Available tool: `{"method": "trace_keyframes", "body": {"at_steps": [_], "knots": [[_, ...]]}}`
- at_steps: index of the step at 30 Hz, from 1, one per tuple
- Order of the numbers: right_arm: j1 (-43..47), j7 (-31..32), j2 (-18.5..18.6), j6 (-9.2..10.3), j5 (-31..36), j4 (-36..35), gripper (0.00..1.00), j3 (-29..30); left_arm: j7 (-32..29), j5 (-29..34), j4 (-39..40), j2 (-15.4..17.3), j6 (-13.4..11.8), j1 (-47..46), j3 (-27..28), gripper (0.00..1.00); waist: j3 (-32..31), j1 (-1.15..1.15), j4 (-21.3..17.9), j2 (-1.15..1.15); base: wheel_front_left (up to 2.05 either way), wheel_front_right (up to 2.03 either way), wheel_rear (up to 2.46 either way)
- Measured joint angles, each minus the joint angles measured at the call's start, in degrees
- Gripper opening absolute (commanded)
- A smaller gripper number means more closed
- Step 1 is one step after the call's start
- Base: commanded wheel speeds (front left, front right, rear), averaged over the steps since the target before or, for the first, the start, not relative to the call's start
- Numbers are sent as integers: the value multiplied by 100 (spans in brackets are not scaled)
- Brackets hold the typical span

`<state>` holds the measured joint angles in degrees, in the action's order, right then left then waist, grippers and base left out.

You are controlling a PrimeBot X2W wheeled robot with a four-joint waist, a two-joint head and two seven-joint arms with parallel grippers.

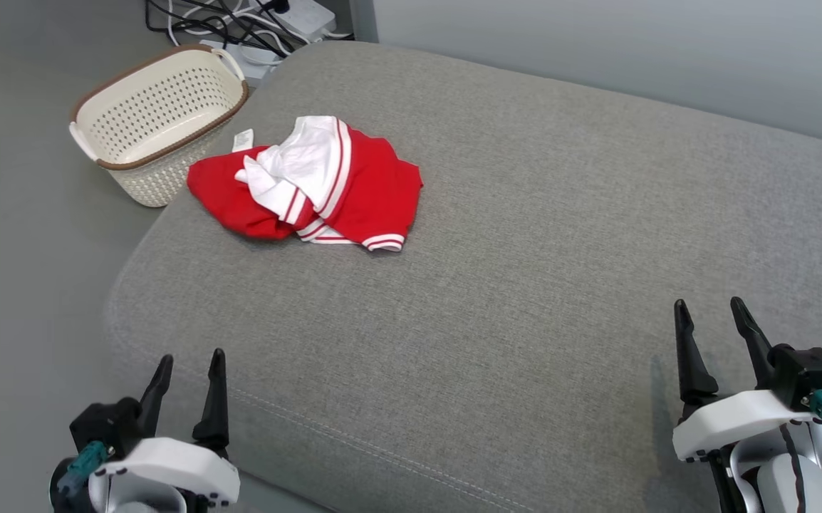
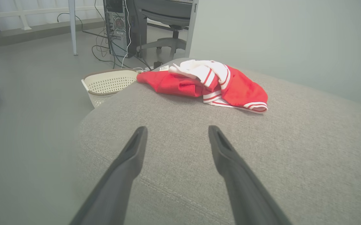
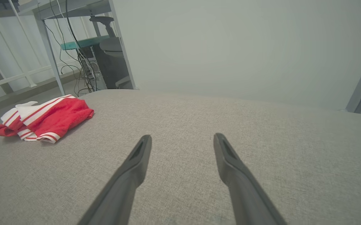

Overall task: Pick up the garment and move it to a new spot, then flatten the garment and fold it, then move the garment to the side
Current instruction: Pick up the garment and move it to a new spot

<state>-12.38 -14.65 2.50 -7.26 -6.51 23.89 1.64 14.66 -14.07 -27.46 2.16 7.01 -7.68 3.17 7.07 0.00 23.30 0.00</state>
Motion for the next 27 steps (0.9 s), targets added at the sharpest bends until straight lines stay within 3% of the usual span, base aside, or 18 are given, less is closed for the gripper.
{"method": "trace_keyframes", "body": {"at_steps": [4, 12, 27], "knots": [[-59, 0, 1, 0, 49, -43, 100, -36, 0, -177, -409, 127, 4, -680, -111, 100, 164, 0, -248, 0, 0, 0, 0], [-398, 0, 11, 0, 49, -232, 100, -294, 1, -1112, -1604, 900, 7, -2395, -697, 100, 612, 0, -864, 0, 0, 0, 0], [-637, 0, 40, 0, 49, -521, 100, -563, 1, -2192, -3392, 1604, 7, -3710, -746, 100, 1359, 0, -1975, 0, 0, 0, 0]]}}
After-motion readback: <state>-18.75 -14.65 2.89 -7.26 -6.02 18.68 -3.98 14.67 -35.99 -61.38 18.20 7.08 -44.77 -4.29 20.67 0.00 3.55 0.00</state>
